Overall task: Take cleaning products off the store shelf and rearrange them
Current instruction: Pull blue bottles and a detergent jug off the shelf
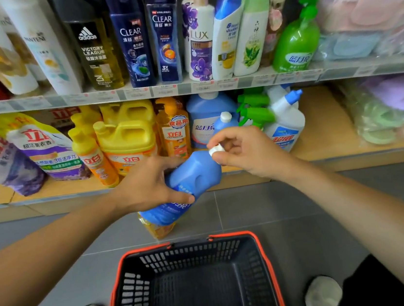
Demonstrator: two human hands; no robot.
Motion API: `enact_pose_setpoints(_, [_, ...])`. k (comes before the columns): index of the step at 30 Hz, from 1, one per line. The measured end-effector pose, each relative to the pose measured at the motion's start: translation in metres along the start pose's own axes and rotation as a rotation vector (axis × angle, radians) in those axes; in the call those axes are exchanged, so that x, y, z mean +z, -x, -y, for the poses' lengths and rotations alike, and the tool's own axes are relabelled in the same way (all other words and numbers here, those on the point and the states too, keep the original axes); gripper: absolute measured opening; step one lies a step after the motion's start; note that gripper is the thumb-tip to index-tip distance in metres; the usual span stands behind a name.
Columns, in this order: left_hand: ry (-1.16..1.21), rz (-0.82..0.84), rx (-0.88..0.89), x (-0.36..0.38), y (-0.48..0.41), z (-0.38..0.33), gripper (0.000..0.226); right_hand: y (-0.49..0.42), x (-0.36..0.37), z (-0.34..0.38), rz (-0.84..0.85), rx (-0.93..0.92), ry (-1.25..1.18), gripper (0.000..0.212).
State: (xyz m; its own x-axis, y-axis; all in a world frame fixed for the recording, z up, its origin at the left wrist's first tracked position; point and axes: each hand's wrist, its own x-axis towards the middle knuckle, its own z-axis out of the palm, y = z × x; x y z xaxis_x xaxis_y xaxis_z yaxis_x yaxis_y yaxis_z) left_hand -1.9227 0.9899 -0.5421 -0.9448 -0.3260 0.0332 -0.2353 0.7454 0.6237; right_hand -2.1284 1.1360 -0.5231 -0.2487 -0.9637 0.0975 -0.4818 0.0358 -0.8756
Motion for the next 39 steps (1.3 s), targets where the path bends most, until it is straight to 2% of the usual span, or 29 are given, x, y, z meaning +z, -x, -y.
enact_pose_setpoints(6, [-0.476,-0.255,-0.001,0.014,0.011,-0.016,0.059,0.000,0.014,-0.006,-0.228,0.075,-0.053,0.013])
enact_pose_setpoints(8, [-0.502,-0.297,0.002,0.018,0.013,-0.022,0.058,0.000,0.019,-0.005,-0.305,0.087,0.003,0.021])
enact_pose_setpoints(12, [-0.338,-0.301,-0.086,0.022,0.014,-0.036,0.058,0.001,0.017,0.000,-0.320,0.048,0.054,0.038])
enact_pose_setpoints(14, [-0.194,-0.284,-0.096,0.023,0.014,-0.040,0.057,0.002,0.015,0.004,-0.300,0.015,0.032,0.038])
enact_pose_setpoints(18, [0.314,-0.122,-0.126,0.019,0.011,-0.039,0.056,0.003,0.012,0.011,-0.263,-0.043,-0.031,0.037])
enact_pose_setpoints(20, [0.589,-0.011,-0.152,0.016,0.011,-0.035,0.047,0.004,0.006,0.014,-0.218,-0.050,-0.043,0.034])
enact_pose_setpoints(23, [0.800,0.080,-0.170,0.013,0.010,-0.032,0.038,0.004,-0.006,0.020,-0.111,-0.065,-0.070,0.015])
enact_pose_setpoints(24, [0.838,0.093,-0.179,0.013,0.010,-0.031,0.039,0.004,-0.009,0.021,-0.073,-0.070,-0.095,0.006])
enact_pose_setpoints(28, [0.877,0.128,-0.195,0.010,0.009,-0.031,0.045,0.006,-0.014,0.022,0.035,-0.058,-0.166,0.020])
enact_pose_setpoints(31, [0.848,0.083,-0.215,0.014,0.010,-0.035,0.043,0.007,-0.011,0.022,0.002,0.001,-0.159,0.008])
enact_pose_setpoints(32, [0.838,0.055,-0.225,0.016,0.009,-0.037,0.042,0.006,-0.010,0.022,-0.036,0.007,-0.112,0.010])
enact_pose_setpoints(36, [0.808,-0.007,-0.265,0.020,0.008,-0.044,0.038,0.002,-0.006,0.027,-0.121,0.014,0.039,0.038])
enact_pose_setpoints(39, [0.821,-0.018,-0.306,0.019,0.007,-0.044,0.040,0.002,-0.004,0.025,-0.138,0.054,-0.050,0.045])
